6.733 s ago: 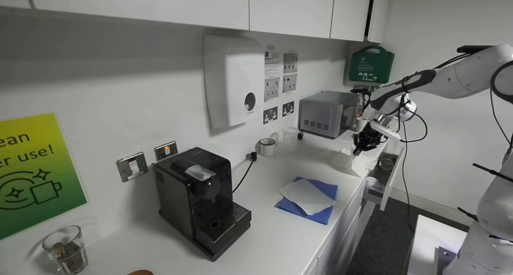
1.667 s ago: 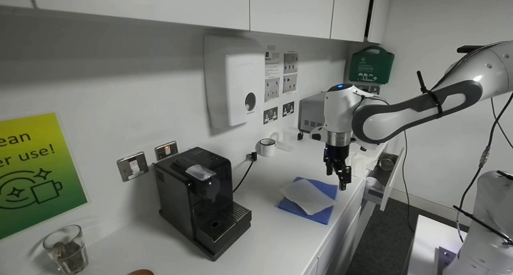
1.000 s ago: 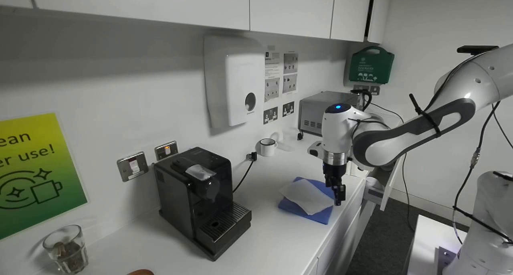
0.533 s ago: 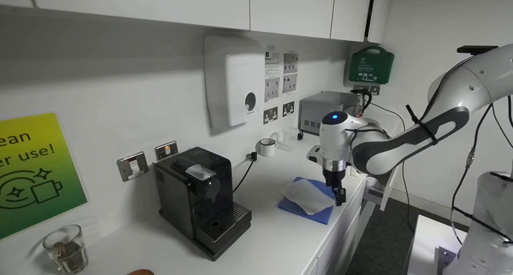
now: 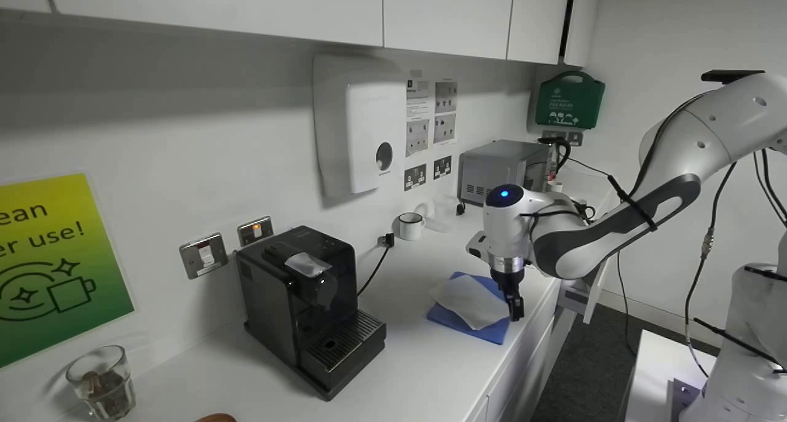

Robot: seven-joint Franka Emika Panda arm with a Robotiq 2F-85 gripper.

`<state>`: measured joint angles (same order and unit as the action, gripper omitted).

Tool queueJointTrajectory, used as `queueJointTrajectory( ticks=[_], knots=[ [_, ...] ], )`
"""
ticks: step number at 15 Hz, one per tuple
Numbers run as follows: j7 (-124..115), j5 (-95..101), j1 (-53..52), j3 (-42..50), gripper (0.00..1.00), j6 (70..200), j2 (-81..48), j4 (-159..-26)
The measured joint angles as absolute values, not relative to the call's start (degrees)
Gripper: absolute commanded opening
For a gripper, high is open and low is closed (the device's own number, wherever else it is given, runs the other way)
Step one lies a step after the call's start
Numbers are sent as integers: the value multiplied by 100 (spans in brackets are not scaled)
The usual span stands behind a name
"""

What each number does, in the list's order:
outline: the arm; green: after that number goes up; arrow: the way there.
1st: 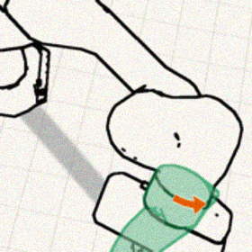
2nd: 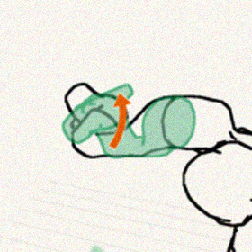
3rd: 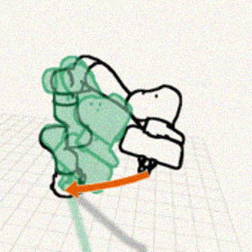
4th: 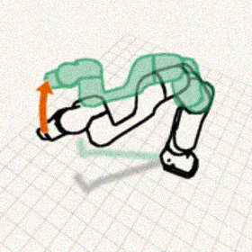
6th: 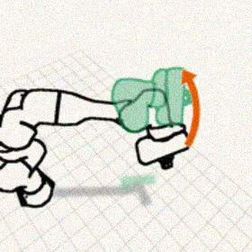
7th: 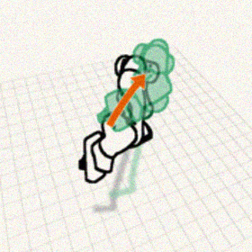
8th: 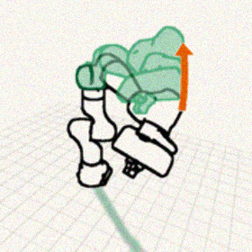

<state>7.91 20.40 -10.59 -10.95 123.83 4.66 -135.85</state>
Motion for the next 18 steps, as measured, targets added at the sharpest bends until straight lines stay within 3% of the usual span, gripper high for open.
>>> queueJointTrajectory(
  ticks=[18],
  knots=[
    [566,2248,-1067,-1094,100,12498,-490,-12993]
  ],
)
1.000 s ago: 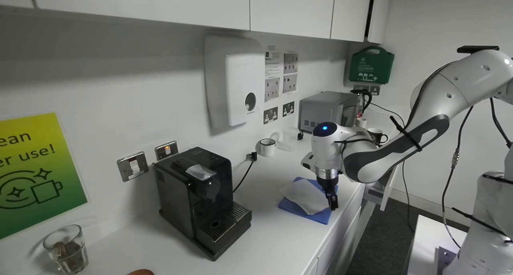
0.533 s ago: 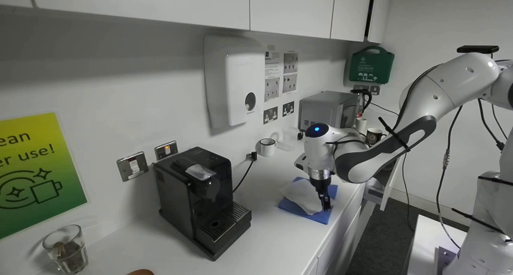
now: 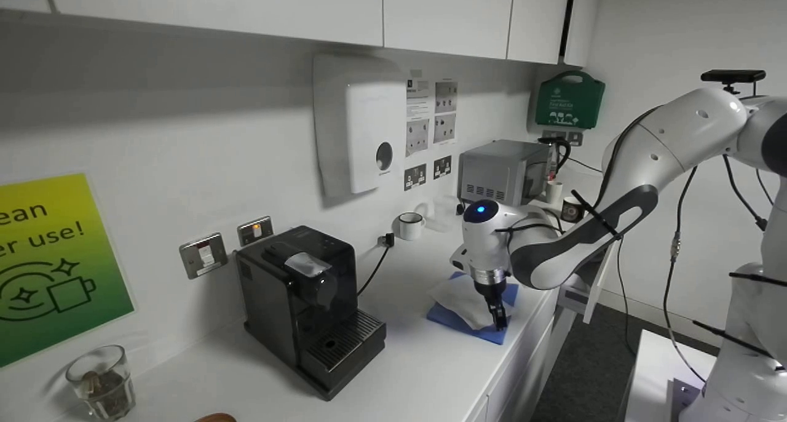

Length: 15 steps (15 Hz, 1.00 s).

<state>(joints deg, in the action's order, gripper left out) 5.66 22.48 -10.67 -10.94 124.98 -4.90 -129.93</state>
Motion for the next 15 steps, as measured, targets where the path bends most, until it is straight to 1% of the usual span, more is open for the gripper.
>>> queueJointTrajectory(
  ticks=[6,15],
  knots=[
    [265,2645,-1068,-1091,100,12497,-567,-12992],
    [260,2627,-1063,-1076,100,12496,-520,-12945]
  ],
)
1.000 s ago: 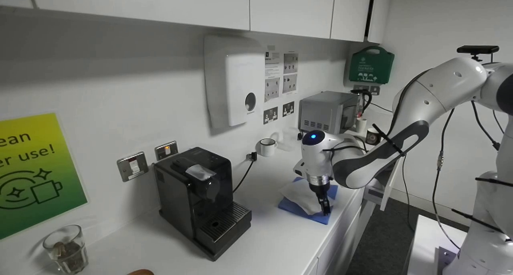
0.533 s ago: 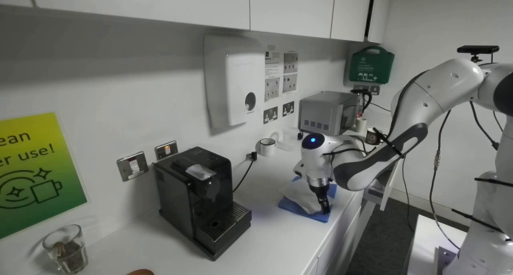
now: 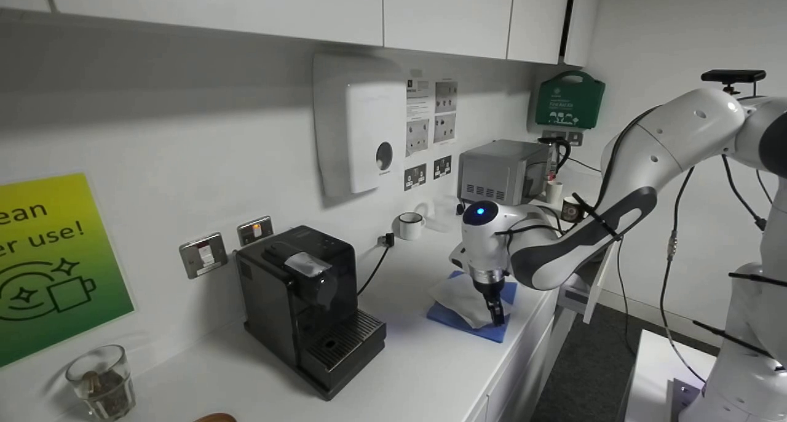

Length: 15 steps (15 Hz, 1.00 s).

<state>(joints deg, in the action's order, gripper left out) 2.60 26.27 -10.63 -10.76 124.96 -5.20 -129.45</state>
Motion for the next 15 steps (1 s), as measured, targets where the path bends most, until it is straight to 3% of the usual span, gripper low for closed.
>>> queueJointTrajectory(
  ticks=[5,6,7,15],
  knots=[
    [261,2627,-1060,-1036,100,12496,-519,-12908],
    [261,2629,-1057,-1025,82,12493,-519,-12908],
    [262,2629,-1053,-1014,74,12491,-520,-12908],
    [264,2629,-1044,-957,14,12473,-537,-12908]
  ],
)
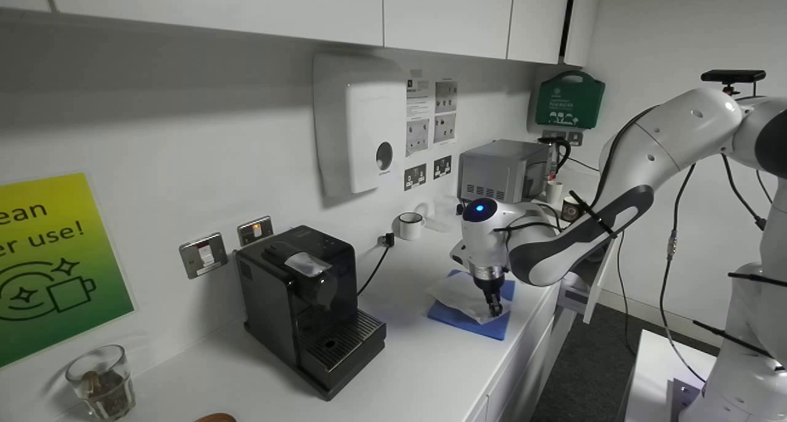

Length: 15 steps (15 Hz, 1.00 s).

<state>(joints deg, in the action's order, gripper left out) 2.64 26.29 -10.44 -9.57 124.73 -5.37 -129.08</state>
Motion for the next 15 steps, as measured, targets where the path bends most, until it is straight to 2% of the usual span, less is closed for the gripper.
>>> queueJointTrajectory(
  ticks=[2,15],
  knots=[
    [264,2629,-1044,-947,0,12462,-544,-12908],
    [264,2630,-1044,-943,0,12306,-419,-12914]
  ],
)
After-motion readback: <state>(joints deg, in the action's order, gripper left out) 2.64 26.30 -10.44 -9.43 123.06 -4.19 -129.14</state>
